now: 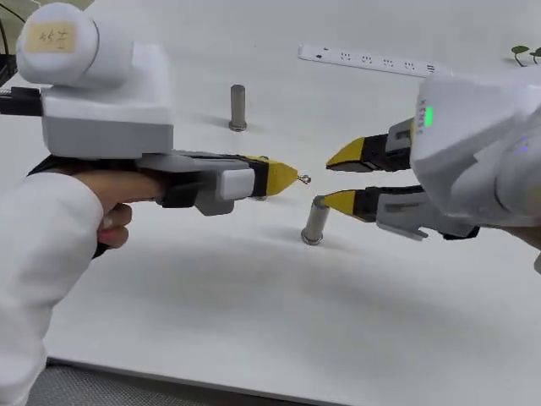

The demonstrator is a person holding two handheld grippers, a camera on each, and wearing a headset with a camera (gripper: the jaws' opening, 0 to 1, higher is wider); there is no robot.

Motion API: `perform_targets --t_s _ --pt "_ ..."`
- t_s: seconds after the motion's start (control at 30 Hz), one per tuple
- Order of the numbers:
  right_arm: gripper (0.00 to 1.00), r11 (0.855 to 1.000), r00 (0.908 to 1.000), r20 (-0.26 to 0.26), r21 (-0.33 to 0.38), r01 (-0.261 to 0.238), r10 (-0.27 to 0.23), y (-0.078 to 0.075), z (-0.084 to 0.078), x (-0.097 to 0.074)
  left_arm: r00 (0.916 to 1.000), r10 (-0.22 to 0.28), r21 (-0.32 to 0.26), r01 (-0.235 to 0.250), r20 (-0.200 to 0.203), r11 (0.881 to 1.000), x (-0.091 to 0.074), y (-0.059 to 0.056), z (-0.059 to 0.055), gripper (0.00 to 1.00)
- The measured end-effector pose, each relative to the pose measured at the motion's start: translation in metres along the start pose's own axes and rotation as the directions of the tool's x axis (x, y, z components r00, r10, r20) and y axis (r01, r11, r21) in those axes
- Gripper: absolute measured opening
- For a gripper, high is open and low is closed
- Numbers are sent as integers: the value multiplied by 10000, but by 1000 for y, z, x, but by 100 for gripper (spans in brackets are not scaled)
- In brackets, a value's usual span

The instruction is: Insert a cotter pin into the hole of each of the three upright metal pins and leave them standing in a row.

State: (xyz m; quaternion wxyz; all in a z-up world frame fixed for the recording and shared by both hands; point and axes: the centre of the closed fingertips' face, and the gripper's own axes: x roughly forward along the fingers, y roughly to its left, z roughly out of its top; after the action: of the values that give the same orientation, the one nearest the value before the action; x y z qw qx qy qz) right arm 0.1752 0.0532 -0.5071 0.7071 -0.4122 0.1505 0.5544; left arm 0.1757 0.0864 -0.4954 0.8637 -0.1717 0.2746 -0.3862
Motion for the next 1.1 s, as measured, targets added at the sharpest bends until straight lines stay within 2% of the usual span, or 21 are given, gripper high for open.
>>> perform_targets --t_s 0.1,0.17,0.33,0.4,0.5,0.53,0.6,0.63,0.67,0.73,0.8,0.97,1.1 --pt "17 9987 9996 232 484 -154 143 -2 0 -1 10000 -73 238 73 30 9997 -3 -1 1 0" --pt "20 9939 9989 439 1083 -198 151 -5 1 -3 9998 -153 457 147 112 9988 -5 -2 3 0" --pt "23 9712 9927 1071 2251 -784 553 -7 6 -7 9989 -356 1278 316 295 9913 -8 -7 8 0" --pt "20 9594 9880 1223 2535 -1234 947 -6 4 -6 9976 -516 1618 436 455 9859 -9 -9 11 0" --pt "18 9489 9837 1473 2819 -1422 1037 -9 6 -7 9946 -833 2156 682 620 9741 -11 -13 16 0" --pt "19 9426 9813 1600 2977 -1513 1070 -9 8 -8 9931 -946 2473 747 696 9661 -11 -16 18 0" --pt "19 9261 9711 1963 3231 -1945 1355 -5 14 -9 9913 -1094 2774 852 727 9570 -12 -19 19 0" --pt "19 9220 9679 2050 3267 -2078 1456 -4 16 -9 9904 -1178 2931 916 728 9517 -13 -21 19 0" --pt "18 9167 9627 2146 3268 -2297 1647 -1 18 -9 9888 -1296 3319 982 738 9382 -13 -23 20 0" --pt "19 9121 9575 2239 3254 -2492 1817 1 21 -8 9873 -1448 3604 1118 659 9261 -14 -27 19 0" --pt "18 9073 9519 2366 3254 -2663 1946 2 23 -7 9861 -1564 3666 1255 557 9219 -13 -30 17 0" --pt "17 9003 9389 2569 3109 -3046 2289 11 31 -5 9811 -1901 4137 1580 373 8966 -11 -40 16 0" --pt "13 9000 9344 2584 2975 -3187 2454 16 35 -4 9793 -2008 4202 1725 237 8909 -12 -41 13 0"
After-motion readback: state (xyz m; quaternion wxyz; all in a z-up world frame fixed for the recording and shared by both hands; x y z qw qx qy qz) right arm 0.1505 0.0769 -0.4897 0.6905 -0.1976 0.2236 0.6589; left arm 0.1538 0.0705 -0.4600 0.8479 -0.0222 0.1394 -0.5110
